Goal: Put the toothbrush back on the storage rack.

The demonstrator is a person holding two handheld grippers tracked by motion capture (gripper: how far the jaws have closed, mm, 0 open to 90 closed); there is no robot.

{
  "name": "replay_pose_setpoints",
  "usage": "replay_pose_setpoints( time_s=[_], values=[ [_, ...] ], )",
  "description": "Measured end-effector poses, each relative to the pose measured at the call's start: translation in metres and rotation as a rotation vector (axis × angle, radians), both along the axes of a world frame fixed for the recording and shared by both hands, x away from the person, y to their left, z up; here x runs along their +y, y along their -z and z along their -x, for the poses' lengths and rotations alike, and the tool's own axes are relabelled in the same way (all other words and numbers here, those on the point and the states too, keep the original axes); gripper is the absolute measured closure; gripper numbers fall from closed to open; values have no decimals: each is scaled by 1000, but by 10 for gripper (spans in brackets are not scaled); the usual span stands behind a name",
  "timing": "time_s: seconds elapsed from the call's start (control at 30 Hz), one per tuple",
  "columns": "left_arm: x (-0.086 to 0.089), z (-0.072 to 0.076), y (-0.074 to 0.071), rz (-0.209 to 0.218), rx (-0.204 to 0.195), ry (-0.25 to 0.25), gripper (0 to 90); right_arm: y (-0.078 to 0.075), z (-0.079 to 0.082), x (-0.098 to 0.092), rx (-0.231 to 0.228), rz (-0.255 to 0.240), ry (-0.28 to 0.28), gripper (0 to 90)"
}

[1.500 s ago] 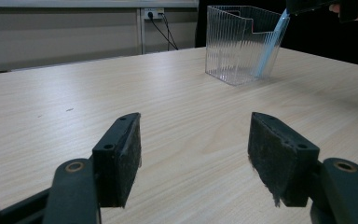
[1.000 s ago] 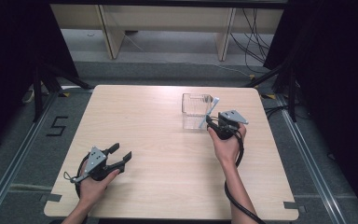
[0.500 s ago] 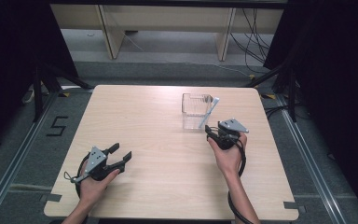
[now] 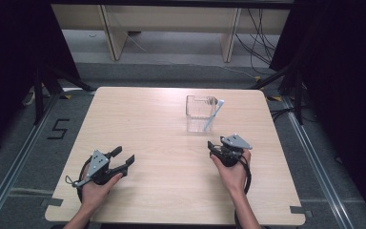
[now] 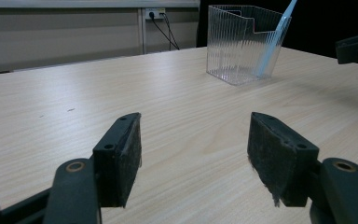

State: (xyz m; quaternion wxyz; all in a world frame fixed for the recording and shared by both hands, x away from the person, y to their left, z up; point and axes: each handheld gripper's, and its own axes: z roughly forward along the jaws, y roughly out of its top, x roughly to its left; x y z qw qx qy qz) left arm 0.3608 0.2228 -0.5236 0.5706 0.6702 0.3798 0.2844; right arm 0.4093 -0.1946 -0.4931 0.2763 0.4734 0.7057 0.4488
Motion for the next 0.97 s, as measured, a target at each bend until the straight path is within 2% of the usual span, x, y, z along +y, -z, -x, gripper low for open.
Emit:
replay_pose_setpoints(
  time_s=[0.03,0.13,0.2,0.27,0.3,0.33,0.37,0.4,0.47,0.5,0.53,0.57,0.63,0.67,0.7,0.73,0.77,0.8,0.83,0.87,0.9,0.97],
  values=[
    [0,0,0,1,0,0,346,1,4,0,18,-4,9,436],
    [0,0,0,2,0,0,346,5,7,-2,18,-8,4,435],
    [0,0,0,-1,0,1,346,8,13,-7,17,8,-12,435],
    [0,0,0,-2,0,1,346,9,17,-8,21,1,4,435],
    [0,0,0,-1,-1,1,346,10,22,-11,25,5,-3,435],
    [0,0,0,1,0,0,346,11,24,-13,7,17,1,435],
    [0,0,0,2,0,0,346,11,26,-16,17,21,1,434],
    [0,0,0,3,0,0,346,11,30,-16,18,0,21,434],
    [0,0,0,1,0,0,346,9,34,-22,23,16,2,434],
    [0,0,0,-1,0,1,346,11,38,-22,31,-20,22,434],
    [0,0,0,-1,0,1,346,11,38,-22,31,-20,22,434],
    [0,0,0,-1,0,0,346,11,40,-26,10,0,18,434],
    [0,0,0,1,0,-1,346,10,45,-29,14,-13,39,435],
    [0,0,0,1,0,-1,346,12,44,-30,-8,-18,27,435],
    [0,0,0,2,0,0,346,12,46,-32,-6,-18,40,435],
    [0,0,0,1,0,1,346,13,46,-32,-13,-32,42,435],
    [0,0,0,0,1,2,346,13,49,-30,11,-62,60,435],
    [0,-1,0,0,0,3,346,14,47,-34,-17,-7,42,435],
    [0,-1,0,2,1,4,346,15,49,-32,3,-27,61,435],
    [1,0,0,4,3,4,346,16,49,-33,-12,-29,42,436],
    [1,-1,0,4,6,4,345,17,50,-33,-1,-44,40,436],
    [1,-1,0,4,7,4,345,17,50,-33,-5,-26,48,436]
  ],
)
